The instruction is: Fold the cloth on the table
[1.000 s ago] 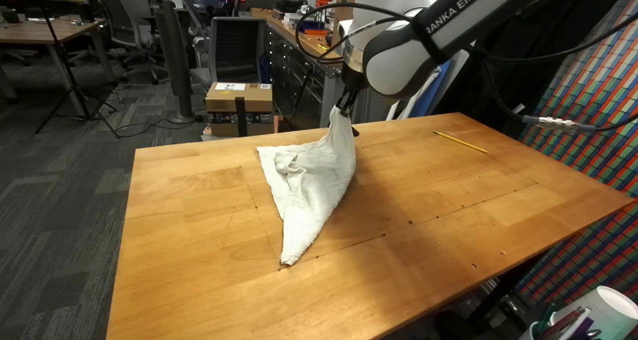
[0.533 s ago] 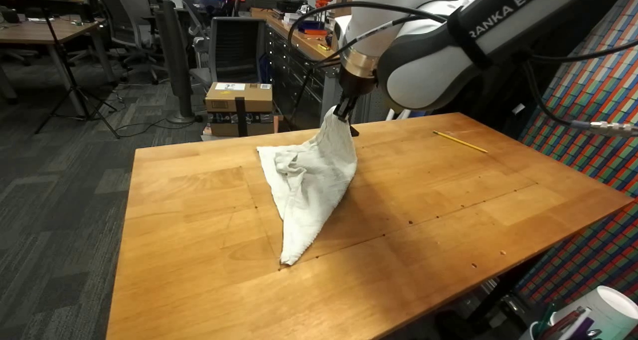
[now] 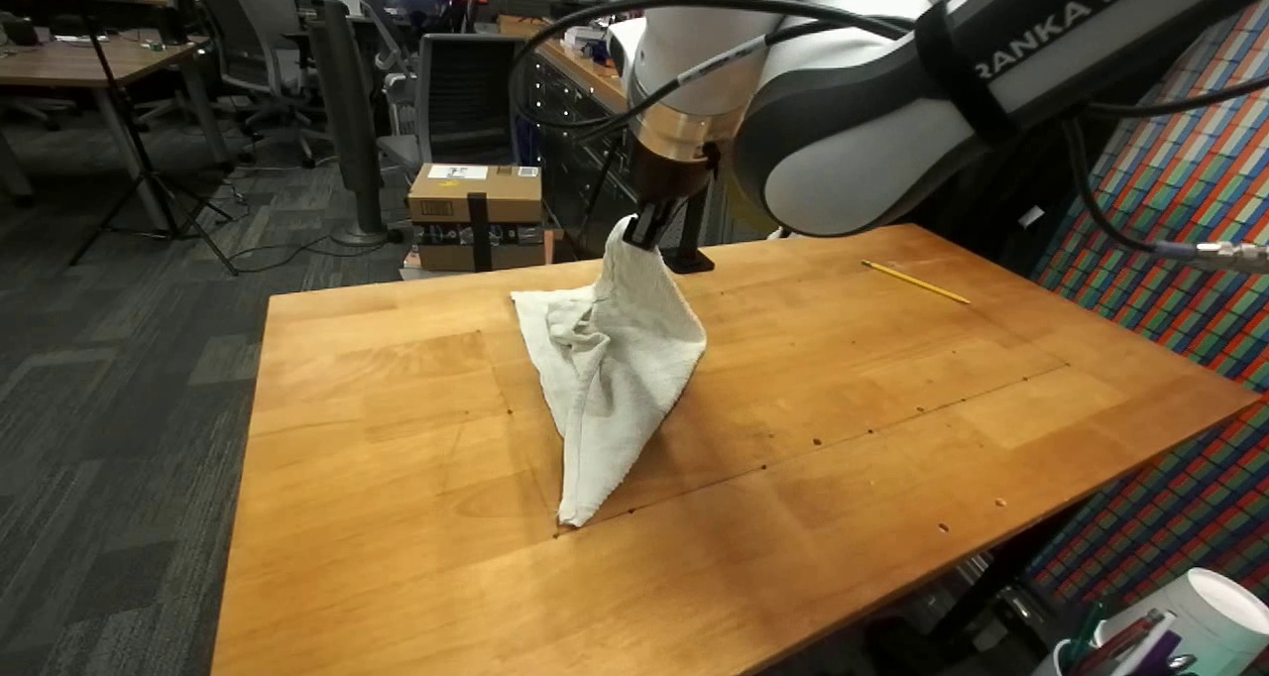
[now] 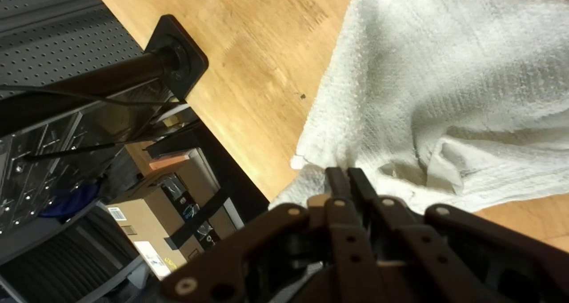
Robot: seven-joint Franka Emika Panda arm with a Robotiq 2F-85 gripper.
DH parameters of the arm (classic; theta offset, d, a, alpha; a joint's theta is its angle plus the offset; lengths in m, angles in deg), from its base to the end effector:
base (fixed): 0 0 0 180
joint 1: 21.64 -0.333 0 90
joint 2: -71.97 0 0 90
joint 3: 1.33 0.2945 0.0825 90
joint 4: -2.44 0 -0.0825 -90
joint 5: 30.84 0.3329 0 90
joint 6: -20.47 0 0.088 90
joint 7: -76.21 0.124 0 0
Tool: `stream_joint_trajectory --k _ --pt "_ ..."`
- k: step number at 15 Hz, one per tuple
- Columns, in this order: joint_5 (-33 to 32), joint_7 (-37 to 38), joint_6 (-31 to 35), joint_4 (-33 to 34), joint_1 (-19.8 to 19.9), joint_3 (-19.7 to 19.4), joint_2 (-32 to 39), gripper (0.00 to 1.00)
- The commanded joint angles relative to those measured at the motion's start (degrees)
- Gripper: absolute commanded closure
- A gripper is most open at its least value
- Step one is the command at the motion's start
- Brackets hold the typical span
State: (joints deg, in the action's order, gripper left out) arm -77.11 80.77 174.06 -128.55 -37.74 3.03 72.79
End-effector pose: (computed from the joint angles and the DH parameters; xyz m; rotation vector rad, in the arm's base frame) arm 0.4744 0.1952 0.3779 2.3869 1.2179 0.6204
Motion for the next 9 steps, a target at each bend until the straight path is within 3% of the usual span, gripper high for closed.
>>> stream_joint_trajectory --k 1,9 --pt "-3.43 3.38 -1.67 -1.51 -0.96 1.05 -3.94 0.93" --pt "-5.74 5.15 -1.27 -4.33 -1.22 3.52 -9.99 0.93"
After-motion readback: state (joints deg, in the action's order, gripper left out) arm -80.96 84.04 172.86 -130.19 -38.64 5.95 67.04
